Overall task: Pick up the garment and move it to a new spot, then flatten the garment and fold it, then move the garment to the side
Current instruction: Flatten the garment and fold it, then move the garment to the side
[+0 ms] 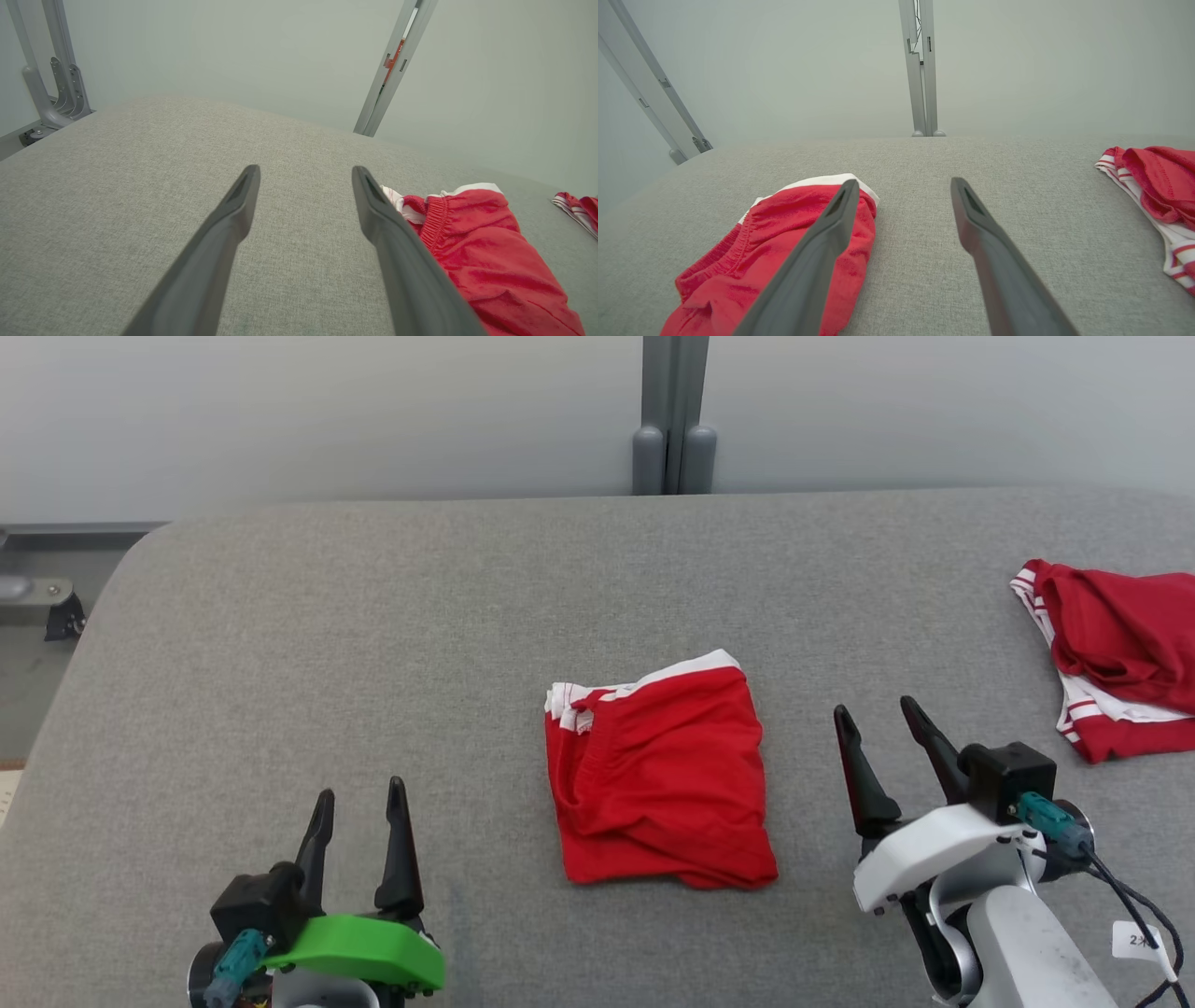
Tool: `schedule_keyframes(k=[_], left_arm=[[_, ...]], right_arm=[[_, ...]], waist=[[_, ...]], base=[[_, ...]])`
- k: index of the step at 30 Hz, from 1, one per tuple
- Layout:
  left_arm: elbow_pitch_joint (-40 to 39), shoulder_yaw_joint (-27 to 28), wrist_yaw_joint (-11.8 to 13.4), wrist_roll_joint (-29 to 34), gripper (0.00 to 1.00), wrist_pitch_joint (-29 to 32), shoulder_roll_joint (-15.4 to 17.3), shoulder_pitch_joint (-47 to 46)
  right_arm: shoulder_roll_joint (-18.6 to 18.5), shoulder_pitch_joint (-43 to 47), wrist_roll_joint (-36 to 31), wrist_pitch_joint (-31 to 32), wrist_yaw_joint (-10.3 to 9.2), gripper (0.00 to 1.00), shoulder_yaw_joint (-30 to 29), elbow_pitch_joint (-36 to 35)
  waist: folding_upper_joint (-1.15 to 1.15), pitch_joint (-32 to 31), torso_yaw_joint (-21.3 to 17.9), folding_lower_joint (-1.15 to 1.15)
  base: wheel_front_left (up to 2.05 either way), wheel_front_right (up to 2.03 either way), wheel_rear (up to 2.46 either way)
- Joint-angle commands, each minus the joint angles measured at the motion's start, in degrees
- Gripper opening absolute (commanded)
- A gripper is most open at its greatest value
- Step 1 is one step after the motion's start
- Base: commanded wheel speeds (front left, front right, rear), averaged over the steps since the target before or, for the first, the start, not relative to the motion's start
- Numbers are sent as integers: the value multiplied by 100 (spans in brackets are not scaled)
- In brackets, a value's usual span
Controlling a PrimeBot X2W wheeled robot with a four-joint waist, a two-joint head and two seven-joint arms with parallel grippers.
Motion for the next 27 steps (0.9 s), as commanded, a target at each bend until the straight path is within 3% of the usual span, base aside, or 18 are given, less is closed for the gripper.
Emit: schedule_keyframes(k=[1,27], left_arm=[[7,42,-26,54,100,-15,8,140],[-11,168,-60,111,100,-15,-9,482]], right_arm=[[19,129,-61,-42,-6,100,-45,-51],[72,648,267,-178,-6,100,-109,-270]], waist=[[0,-199,-153,0],[0,-452,-191,0]], base=[[0,0,0],[0,0,0]])
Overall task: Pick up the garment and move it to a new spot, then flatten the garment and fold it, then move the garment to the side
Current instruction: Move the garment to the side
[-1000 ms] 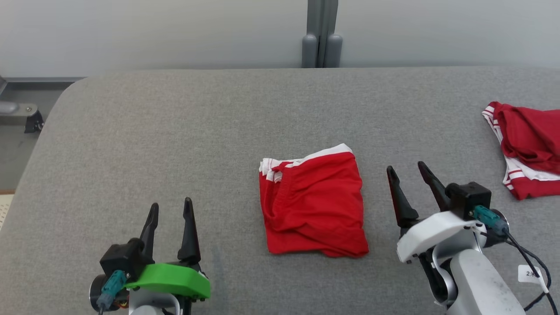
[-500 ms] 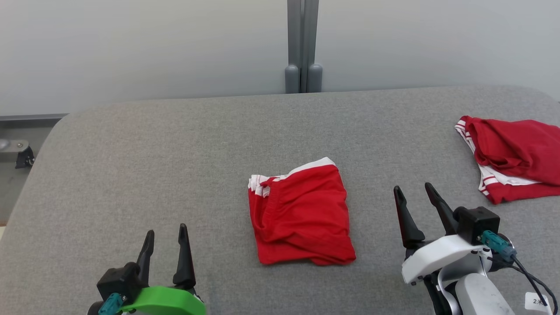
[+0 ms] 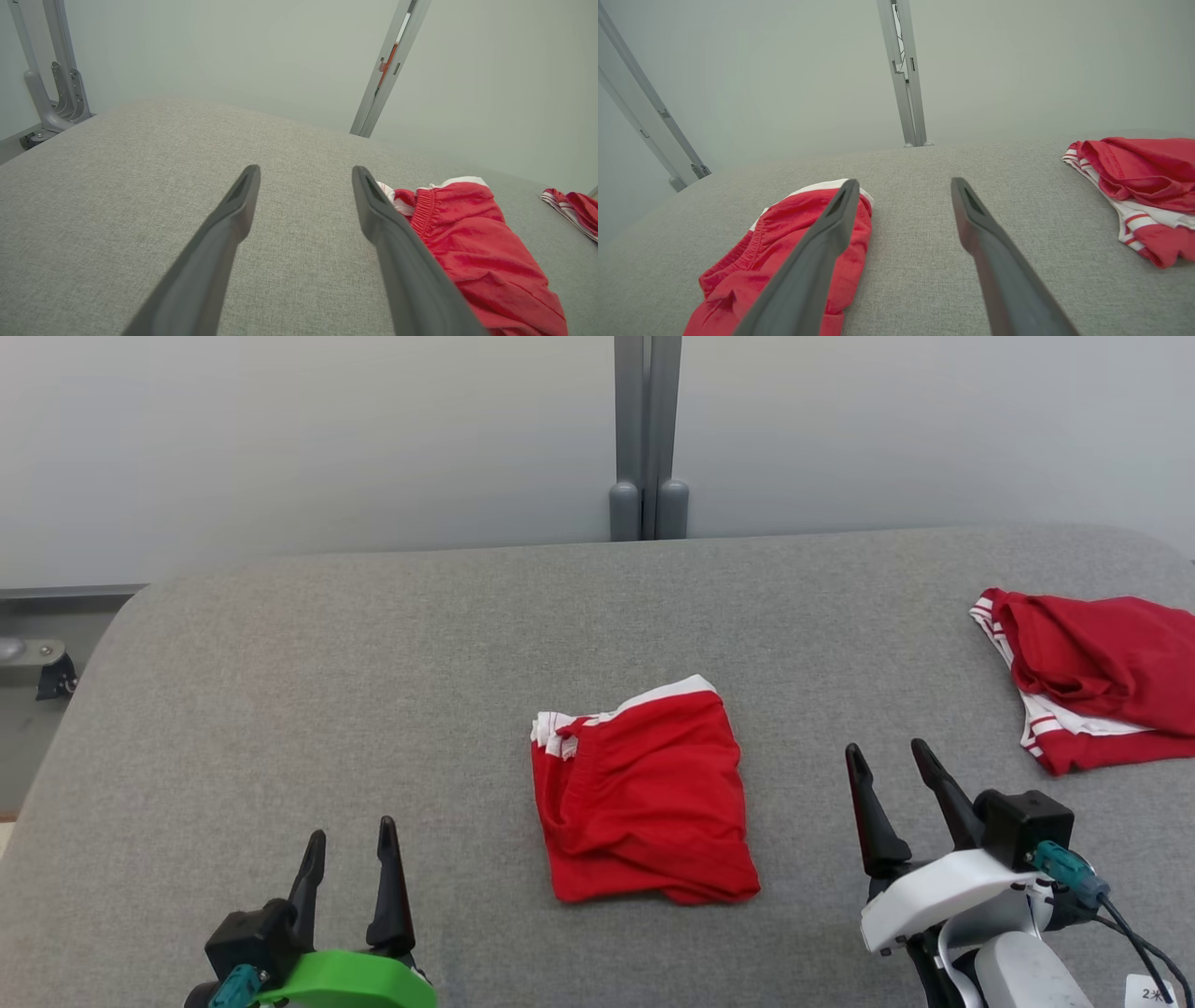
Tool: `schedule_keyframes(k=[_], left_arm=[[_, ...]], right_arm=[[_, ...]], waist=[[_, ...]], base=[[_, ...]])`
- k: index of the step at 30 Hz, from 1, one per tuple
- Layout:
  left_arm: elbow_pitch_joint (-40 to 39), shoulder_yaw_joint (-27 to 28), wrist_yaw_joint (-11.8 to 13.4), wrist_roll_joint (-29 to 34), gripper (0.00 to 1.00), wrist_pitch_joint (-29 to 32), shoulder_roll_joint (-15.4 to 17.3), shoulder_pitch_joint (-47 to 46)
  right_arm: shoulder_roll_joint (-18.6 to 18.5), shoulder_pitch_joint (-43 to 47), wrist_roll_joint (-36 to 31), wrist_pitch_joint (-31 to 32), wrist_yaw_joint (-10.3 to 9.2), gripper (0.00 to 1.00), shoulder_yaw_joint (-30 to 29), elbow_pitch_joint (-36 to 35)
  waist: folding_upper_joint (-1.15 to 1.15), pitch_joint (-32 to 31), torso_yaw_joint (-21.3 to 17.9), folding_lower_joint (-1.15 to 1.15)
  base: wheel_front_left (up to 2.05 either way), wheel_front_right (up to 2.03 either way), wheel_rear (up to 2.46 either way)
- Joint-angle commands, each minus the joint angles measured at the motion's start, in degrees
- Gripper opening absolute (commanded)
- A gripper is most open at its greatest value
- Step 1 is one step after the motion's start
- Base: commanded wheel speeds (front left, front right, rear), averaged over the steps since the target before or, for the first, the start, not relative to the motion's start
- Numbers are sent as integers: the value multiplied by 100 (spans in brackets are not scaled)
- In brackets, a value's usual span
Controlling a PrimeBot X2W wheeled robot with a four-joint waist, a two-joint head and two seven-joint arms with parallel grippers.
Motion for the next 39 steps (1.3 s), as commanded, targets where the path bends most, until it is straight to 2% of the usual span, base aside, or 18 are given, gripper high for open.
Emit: schedule_keyframes(k=[1,12,22,28,35,39], left_arm=[[-18,-3,-12,41,100,-17,3,96],[-38,-27,-19,72,100,-16,3,112],[-94,-160,-10,137,100,-15,3,71],[-117,-297,25,110,100,-14,0,-119],[-138,-313,73,64,100,-16,-3,-218],[-174,-297,85,48,100,-16,-5,-236]], right_arm=[[-7,84,39,-29,-6,100,-13,12],[-9,-10,138,269,-5,100,-286,161],[-7,-661,-35,1567,-5,100,-458,66],[-120,-950,136,2124,-5,100,-455,526],[-199,-1191,273,2165,-5,100,-387,1285],[-195,-1282,317,2103,-5,100,-263,1689]], waist=[[0,-7,4,0],[0,5,147,0],[0,204,598,0],[0,536,1017,0],[0,809,1427,0],[0,854,1516,0]], base=[[0,0,0],[0,0,0],[0,0,0],[0,0,0],[0,0,0],[0,0,0]])
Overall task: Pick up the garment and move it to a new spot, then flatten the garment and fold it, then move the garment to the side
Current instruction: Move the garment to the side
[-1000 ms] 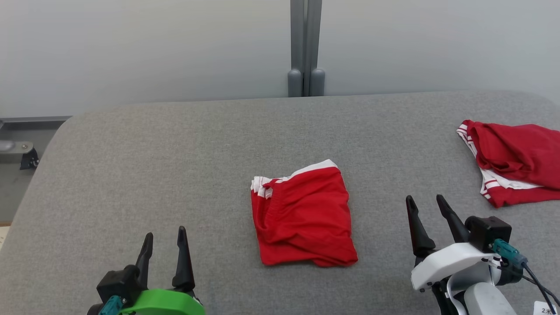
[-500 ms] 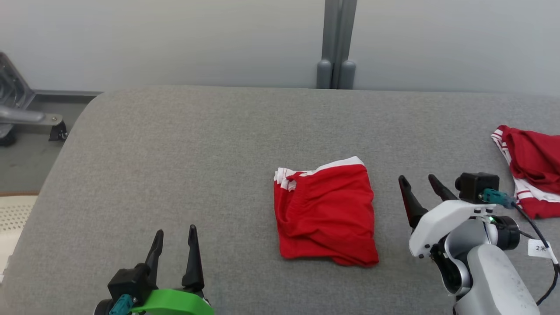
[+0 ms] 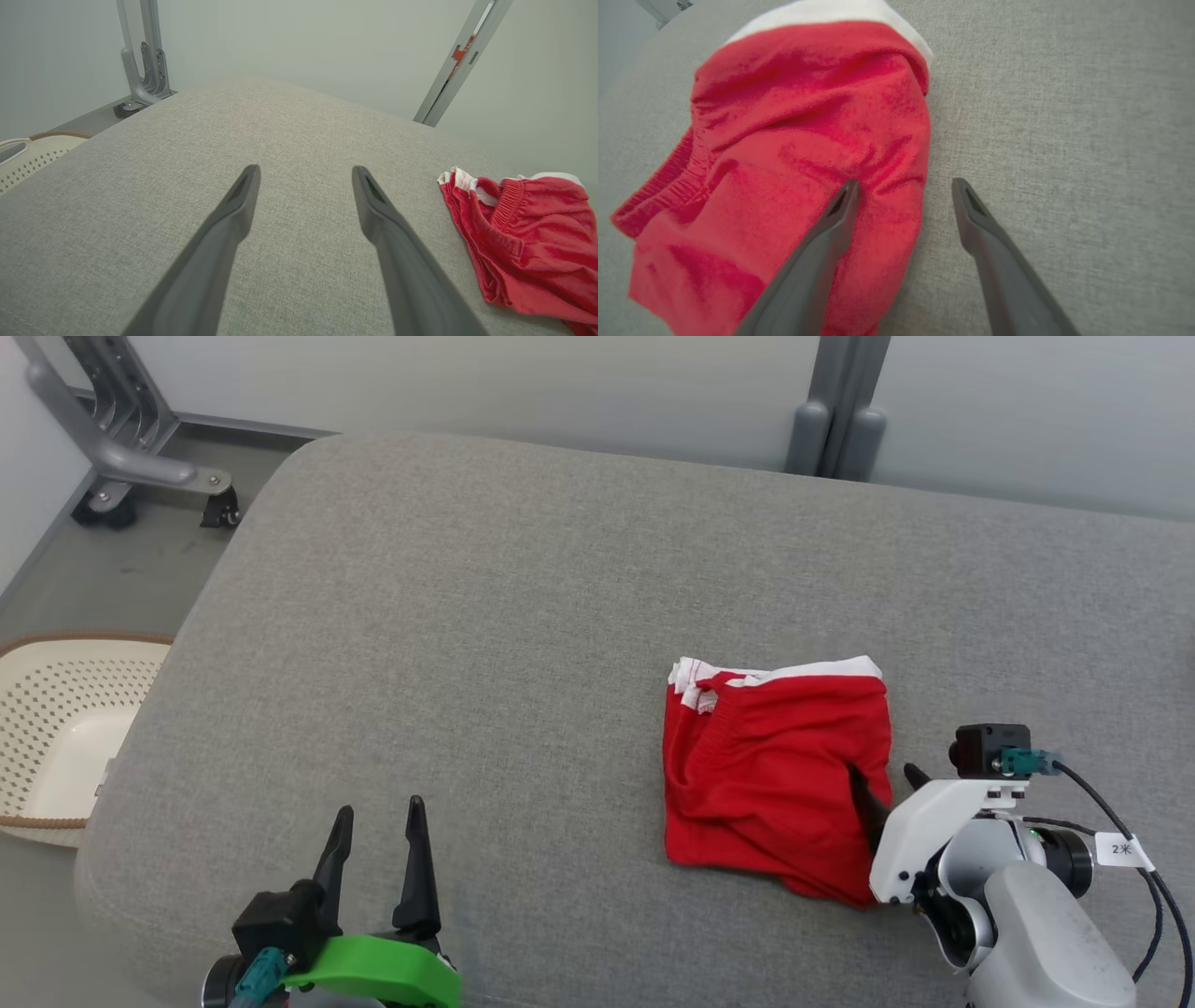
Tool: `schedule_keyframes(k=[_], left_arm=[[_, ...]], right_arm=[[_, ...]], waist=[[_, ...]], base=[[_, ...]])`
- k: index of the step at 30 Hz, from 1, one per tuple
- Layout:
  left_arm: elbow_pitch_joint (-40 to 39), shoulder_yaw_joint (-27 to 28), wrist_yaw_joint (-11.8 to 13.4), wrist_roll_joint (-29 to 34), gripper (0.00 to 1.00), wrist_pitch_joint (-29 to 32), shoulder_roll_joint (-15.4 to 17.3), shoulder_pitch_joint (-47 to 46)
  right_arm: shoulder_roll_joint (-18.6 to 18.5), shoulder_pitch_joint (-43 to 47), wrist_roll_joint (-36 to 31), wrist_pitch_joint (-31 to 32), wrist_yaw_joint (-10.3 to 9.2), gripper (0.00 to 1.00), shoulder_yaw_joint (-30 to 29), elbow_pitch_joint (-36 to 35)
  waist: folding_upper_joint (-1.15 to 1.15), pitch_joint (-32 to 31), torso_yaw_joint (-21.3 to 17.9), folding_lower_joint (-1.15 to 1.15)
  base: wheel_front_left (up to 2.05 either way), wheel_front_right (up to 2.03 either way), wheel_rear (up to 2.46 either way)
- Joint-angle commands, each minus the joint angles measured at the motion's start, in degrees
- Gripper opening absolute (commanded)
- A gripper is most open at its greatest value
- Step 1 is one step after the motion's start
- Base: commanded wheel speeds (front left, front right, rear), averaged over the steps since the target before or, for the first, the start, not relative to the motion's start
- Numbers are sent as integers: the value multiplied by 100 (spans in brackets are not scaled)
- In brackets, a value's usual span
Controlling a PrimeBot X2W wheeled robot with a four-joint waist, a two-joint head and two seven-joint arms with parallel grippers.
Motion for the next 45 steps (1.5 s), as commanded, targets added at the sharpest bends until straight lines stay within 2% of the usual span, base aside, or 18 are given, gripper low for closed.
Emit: schedule_keyframes(k=[1,4,5,6,7,9,13,16,22,23,26,32,38,45], left_arm=[[-29,29,21,-40,100,-15,0,-98],[-63,61,47,-40,100,-16,-1,-79],[-71,61,52,-32,100,-15,-1,-87],[-78,63,52,-32,100,-16,-1,-91],[-80,62,51,-33,100,-15,0,-100],[-86,71,41,-36,100,-16,-1,-121],[-123,104,57,-24,100,-16,1,-146],[-156,138,51,24,100,-16,0,-182],[-214,207,0,126,100,-17,8,-303],[-235,212,-23,168,100,-16,23,-360],[-240,193,-46,248,100,-14,76,-473],[-246,104,-75,344,100,26,178,-710],[-284,74,-74,396,100,131,310,-832],[-281,39,-54,386,100,185,341,-847]], right_arm=[[-16,-91,39,-31,-4,100,53,104],[-9,-181,80,-70,-4,100,178,326],[-5,-211,97,-90,-4,91,232,400],[1,-231,104,-95,-4,51,275,446],[3,-262,124,-94,-4,27,329,500],[-4,-351,180,-160,-4,0,422,566],[-58,-550,286,-440,-4,0,579,547],[-121,-662,362,-677,-6,0,672,547],[-296,-821,449,-996,-7,0,775,414],[-342,-854,455,-1103,-6,0,778,315],[-411,-868,470,-1222,-6,0,781,184],[-363,-919,514,-1387,-6,0,739,5],[-243,-982,549,-1519,-6,0,780,-9],[-265,-1087,452,-1654,-6,0,778,156]], waist=[[0,143,143,0],[0,174,88,0],[0,187,50,0],[0,199,7,0],[0,215,-47,0],[0,254,-175,0],[0,347,-499,0],[0,429,-887,0],[0,615,-1811,0],[0,706,-2144,0],[0,870,-2636,0],[0,1171,-3368,0],[0,1334,-3721,0],[0,1278,-3628,0]], base=[[0,0,0],[0,0,0],[0,0,0],[0,0,0],[0,0,0],[0,0,0],[0,0,0],[0,0,0],[0,0,0],[0,0,0],[0,0,0],[0,0,0],[0,0,0],[0,0,0]])
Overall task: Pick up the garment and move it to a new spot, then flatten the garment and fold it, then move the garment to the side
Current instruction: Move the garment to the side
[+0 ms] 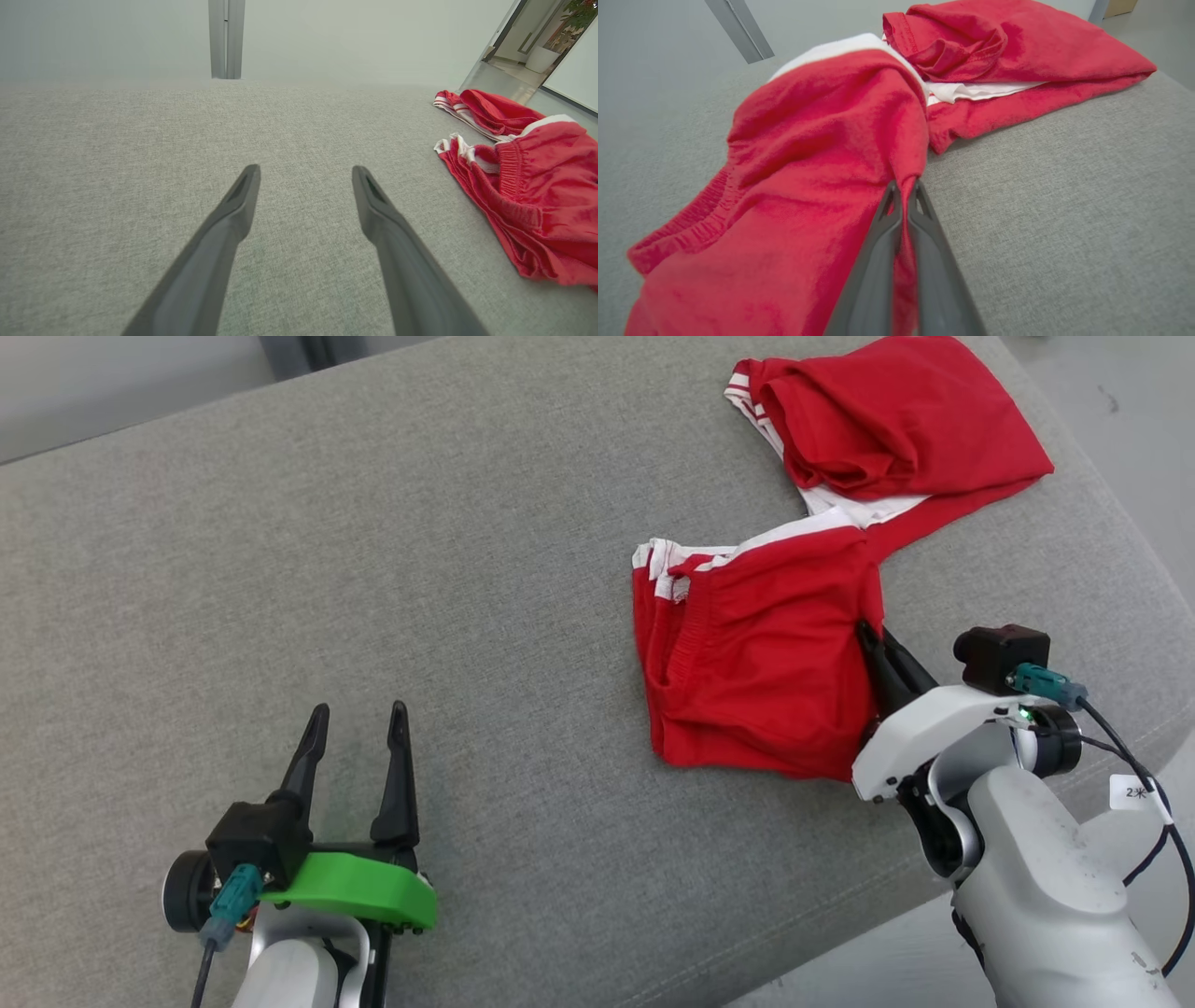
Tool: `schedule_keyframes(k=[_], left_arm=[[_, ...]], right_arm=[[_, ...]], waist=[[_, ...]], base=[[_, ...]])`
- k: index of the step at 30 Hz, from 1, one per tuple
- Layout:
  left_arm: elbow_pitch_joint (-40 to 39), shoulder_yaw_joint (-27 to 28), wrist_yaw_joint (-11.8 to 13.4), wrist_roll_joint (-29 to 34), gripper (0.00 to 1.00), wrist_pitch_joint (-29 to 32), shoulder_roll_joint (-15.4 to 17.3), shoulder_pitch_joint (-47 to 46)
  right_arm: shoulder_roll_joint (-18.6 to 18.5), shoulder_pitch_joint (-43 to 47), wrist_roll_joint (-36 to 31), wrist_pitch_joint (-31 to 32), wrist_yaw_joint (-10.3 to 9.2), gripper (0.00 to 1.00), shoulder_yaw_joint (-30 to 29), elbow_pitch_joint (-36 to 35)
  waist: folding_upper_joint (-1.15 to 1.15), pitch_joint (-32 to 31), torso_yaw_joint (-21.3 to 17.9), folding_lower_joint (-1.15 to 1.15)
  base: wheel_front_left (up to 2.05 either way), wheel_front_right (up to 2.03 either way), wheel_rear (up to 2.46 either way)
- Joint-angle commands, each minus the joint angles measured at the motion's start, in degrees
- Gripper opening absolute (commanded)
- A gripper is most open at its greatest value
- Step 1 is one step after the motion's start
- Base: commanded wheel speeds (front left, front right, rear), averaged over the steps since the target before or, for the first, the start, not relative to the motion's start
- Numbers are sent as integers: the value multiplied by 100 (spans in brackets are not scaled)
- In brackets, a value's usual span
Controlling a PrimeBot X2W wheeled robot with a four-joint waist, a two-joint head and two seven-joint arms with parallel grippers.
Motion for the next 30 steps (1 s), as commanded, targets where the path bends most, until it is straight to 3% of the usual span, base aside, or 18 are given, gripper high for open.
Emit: schedule_keyframes(k=[1,7,17,30], left_arm=[[3,26,19,-10,100,-6,35,-73],[68,2,49,-114,100,-63,-40,35],[241,-85,58,-242,100,-156,-170,166],[207,-111,48,-183,100,-199,-207,43]], right_arm=[[-24,-131,-40,-56,-8,0,9,22],[-219,-340,-195,-30,-8,0,10,88],[-852,-996,-457,258,-8,0,-162,101],[-1890,-1789,-694,580,-8,0,-715,726]], waist=[[0,35,11,0],[0,-135,384,0],[0,-391,1141,0],[0,-65,1893,0]], base=[[0,0,0],[0,0,0],[0,0,0],[0,0,0]])
